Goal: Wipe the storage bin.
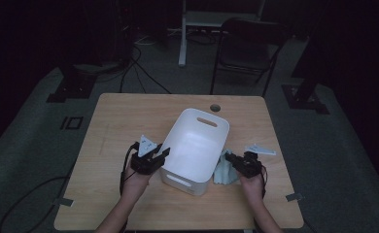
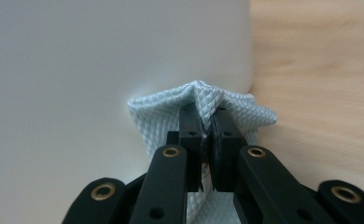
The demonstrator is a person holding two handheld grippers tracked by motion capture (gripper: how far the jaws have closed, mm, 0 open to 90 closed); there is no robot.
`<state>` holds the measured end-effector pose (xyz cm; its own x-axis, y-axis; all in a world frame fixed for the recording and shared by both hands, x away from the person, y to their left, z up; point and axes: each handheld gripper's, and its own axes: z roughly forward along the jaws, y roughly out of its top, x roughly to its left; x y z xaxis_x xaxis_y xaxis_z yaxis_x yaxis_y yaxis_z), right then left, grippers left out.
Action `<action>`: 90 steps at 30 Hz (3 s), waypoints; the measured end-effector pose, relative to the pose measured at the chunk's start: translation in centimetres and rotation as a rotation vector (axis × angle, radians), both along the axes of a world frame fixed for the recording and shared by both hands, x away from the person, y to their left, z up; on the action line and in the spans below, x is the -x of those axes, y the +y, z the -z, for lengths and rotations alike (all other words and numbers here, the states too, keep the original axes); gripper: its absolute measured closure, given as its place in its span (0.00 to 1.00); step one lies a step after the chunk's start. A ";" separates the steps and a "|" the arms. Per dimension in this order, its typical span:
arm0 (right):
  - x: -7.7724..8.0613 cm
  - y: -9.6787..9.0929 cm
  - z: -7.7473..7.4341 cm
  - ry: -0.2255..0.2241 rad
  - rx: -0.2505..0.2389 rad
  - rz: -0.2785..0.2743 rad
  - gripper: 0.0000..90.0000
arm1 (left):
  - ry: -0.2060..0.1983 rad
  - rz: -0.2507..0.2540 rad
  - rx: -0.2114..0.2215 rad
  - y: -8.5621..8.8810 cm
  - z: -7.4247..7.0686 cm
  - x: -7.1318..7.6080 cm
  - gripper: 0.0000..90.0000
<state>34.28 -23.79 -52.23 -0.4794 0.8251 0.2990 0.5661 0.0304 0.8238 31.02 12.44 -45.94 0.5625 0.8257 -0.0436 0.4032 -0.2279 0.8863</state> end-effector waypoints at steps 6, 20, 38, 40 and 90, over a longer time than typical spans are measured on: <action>2.4 -2.7 -2.2 -0.049 -0.015 0.009 0.95 | -0.011 0.037 0.022 0.3 -0.3 0.8 0.64; 4.6 -6.4 -2.7 -0.052 -0.076 0.061 0.95 | -0.009 0.131 0.030 0.6 -0.5 3.3 0.59; 5.1 -7.4 -2.3 -0.041 -0.081 0.083 0.95 | -0.009 0.257 0.038 -0.6 -1.0 5.0 0.55; 5.1 -7.5 -2.2 -0.041 -0.083 0.086 0.94 | -0.002 0.268 0.043 -0.7 -1.1 5.0 0.55; 5.3 -8.2 -2.4 -0.050 -0.092 0.094 0.94 | -0.070 0.328 0.034 -3.8 -5.2 -4.5 0.52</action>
<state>28.97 -32.03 -49.87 -0.4171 0.8375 0.3529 0.5214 -0.0975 0.8477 35.52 8.61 -40.76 0.8005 0.5990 -0.0202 0.2514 -0.3050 0.9186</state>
